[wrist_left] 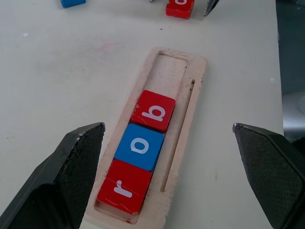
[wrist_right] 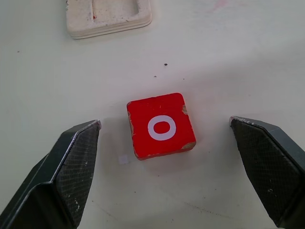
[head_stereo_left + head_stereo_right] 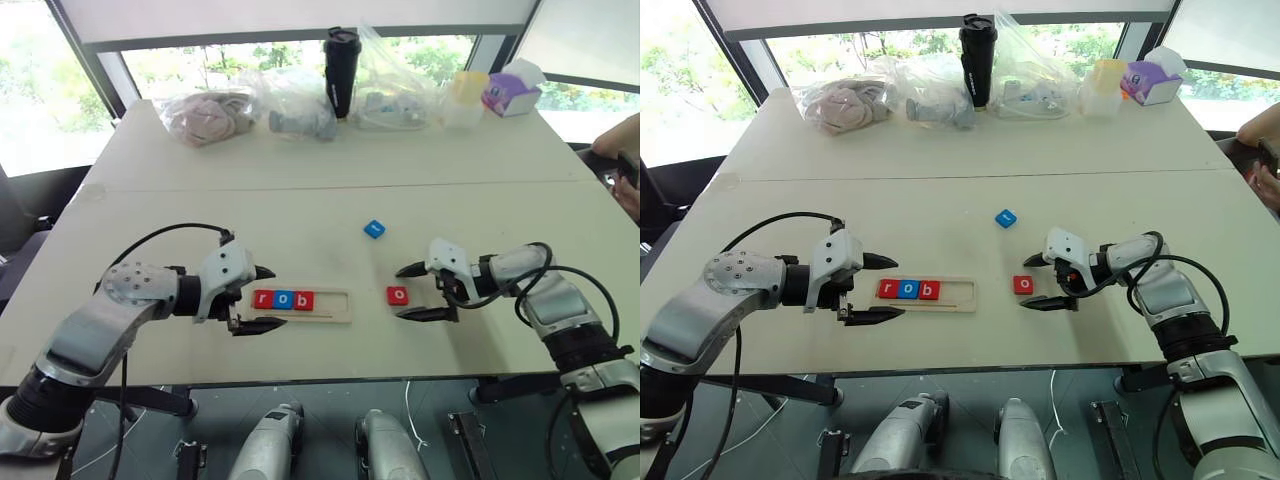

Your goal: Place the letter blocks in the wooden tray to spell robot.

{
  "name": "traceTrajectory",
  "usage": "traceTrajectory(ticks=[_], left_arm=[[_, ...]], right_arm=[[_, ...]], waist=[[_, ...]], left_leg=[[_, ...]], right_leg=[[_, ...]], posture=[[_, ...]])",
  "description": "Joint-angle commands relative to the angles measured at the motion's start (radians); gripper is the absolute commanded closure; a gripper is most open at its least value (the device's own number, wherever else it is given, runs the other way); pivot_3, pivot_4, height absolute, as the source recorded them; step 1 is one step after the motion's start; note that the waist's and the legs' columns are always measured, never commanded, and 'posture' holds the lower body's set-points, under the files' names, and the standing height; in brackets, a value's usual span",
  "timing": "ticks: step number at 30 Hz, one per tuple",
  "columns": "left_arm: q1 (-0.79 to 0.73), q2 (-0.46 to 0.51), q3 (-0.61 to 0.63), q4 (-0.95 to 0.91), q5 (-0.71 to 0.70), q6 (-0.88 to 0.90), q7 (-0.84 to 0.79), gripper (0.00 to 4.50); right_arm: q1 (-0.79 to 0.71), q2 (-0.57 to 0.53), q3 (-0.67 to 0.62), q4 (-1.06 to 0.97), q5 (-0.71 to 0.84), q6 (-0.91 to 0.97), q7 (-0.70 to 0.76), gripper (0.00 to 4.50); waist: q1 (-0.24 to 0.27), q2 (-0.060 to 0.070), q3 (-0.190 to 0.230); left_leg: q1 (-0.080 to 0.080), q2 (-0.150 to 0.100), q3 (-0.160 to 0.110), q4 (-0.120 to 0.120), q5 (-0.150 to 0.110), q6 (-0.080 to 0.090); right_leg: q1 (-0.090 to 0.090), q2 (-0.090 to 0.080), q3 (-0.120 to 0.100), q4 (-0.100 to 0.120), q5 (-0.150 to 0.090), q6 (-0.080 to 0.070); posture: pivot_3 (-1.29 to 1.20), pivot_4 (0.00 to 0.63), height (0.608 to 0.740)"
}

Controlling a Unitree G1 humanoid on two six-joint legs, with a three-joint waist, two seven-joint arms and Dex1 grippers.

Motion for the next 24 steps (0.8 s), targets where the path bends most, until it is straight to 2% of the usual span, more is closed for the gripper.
traceTrajectory(ticks=[1, 3, 5, 6, 12, 16, 24], left_arm=[[0.002, 0.019, 0.018, -0.003, 0.015, -0.017, -0.005, 0.0], [0.005, 0.022, 0.019, 0.001, 0.018, -0.021, -0.008, 0.0], [0.008, 0.025, 0.022, 0.003, 0.021, -0.023, -0.01, 0.0], [0.01, 0.028, 0.025, 0.003, 0.021, -0.023, -0.011, 0.0], [0.019, 0.055, 0.075, 0.009, 0.003, -0.022, -0.02, 0.0], [0.024, 0.082, 0.073, 0.035, 0.036, -0.044, -0.031, 0.0], [0.017, 0.058, 0.058, 0.035, 0.037, -0.046, -0.014, 0.0]], right_arm=[[0.006, 0.004, -0.019, -0.015, 0.013, 0.0, 0.011, 1.21], [0.009, 0.001, -0.022, -0.023, 0.014, 0.003, 0.009, 2.35], [0.015, -0.006, -0.027, -0.038, 0.014, 0.008, 0.002, 3.25], [0.018, -0.011, -0.031, -0.049, 0.013, 0.014, -0.004, 3.34], [-0.009, -0.021, -0.06, -0.287, 0.07, 0.207, -0.053, 3.34], [-0.036, 0.058, -0.013, -0.455, 0.053, 0.341, -0.172, 3.34], [-0.044, 0.196, 0.129, -0.607, 0.007, 0.588, -0.35, 3.34]], waist=[[0.0, 0.0, 0.0], [0.0, 0.0, 0.0], [0.0, 0.0, 0.0], [0.0, 0.0, 0.0], [-0.003, 0.0, 0.0], [-0.005, 0.0, 0.0], [0.003, 0.0, 0.0]], left_leg=[[0.0, 0.0, 0.0, 0.0, 0.0, 0.0], [0.0, 0.0, 0.0, 0.0, 0.0, 0.0], [0.0, 0.0, 0.0, 0.0, 0.0, 0.0], [0.0, 0.0, 0.0, 0.0, 0.0, 0.0], [-0.001, 0.0, 0.0, 0.0, 0.0, 0.0], [-0.001, 0.001, 0.0, -0.002, 0.0, 0.0], [-0.001, -0.001, 0.0, -0.001, 0.0, 0.0]], right_leg=[[0.0, 0.0, 0.0, 0.0, 0.0, 0.0], [0.0, 0.0, 0.0, 0.0, 0.0, 0.0], [0.0, 0.0, 0.0, 0.0, 0.0, 0.0], [0.0, 0.0, 0.0, 0.0, 0.0, 0.0], [-0.002, 0.0, 0.0, 0.0, -0.001, -0.001], [-0.003, 0.0, 0.001, 0.001, -0.001, -0.002], [-0.005, -0.001, 0.001, -0.001, -0.001, -0.002]], posture=[[0.0, 0.15, 0.74], [0.0, 0.15, 0.74], [0.0, 0.15, 0.74], [0.0, 0.15, 0.74], [0.0, 0.15, 0.74], [0.0, 0.15, 0.74], [0.0, 0.15, 0.74]])
